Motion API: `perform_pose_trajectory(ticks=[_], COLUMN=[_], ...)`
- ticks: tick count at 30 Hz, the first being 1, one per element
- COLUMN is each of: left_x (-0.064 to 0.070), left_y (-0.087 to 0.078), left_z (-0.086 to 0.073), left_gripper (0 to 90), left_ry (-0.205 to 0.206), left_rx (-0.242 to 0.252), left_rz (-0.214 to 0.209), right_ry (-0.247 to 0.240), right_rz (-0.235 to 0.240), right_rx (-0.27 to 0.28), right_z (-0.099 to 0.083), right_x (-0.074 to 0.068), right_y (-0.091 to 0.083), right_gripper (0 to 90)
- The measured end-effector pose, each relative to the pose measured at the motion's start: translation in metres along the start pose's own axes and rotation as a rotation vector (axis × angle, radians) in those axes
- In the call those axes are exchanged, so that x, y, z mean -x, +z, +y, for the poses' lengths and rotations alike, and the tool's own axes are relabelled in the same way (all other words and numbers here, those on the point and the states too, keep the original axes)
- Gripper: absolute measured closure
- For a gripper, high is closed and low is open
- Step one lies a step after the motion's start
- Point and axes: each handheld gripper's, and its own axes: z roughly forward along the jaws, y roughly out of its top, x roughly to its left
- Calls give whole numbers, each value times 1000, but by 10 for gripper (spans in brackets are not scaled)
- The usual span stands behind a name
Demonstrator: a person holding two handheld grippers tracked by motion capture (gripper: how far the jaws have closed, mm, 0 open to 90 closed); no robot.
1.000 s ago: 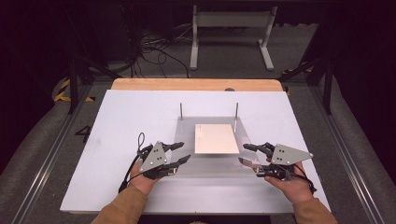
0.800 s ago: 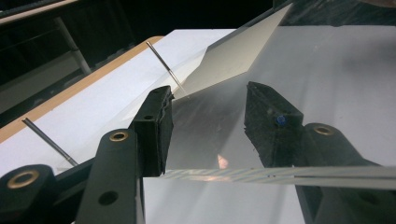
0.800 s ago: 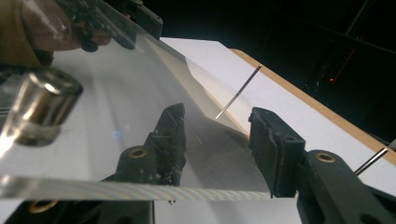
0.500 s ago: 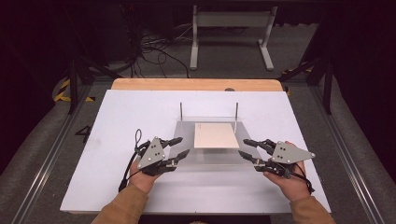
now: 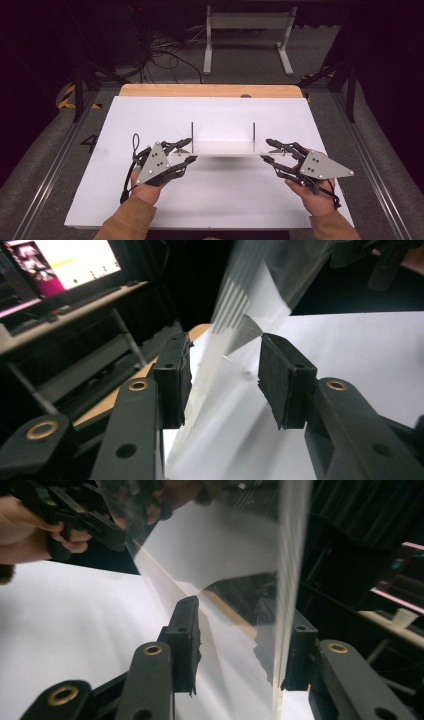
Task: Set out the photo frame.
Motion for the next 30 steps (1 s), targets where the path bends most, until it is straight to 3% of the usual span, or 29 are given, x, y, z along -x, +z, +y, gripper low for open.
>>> perform_pose_trajectory(ticks=[3,12,15,17,20,23,30], left_x=[-1,-6,-4,-2,-1,-2,-6], left_y=[-4,-17,-22,-26,-29,-36,-43], left_z=[6,23,28,33,36,39,43], left_gripper=[579,577,578,581,581,580,606], left_ry=[-6,-58,-73,-83,-98,-162,-210], left_rx=[16,34,31,29,18,25,54], left_rz=[4,-19,-23,-29,-34,-72,-120], right_ry=[-67,-86,-67,-26,-16,2,89], right_rz=[-47,-66,-59,-44,-40,-30,2], right_rx=[-23,6,8,15,13,1,-30], right_z=[12,34,40,46,48,54,61], right_x=[-4,-8,-10,-11,-13,-15,-17], right_y=[-1,-5,-6,-9,-10,-11,-14], right_gripper=[595,599,596,597,597,598,599])
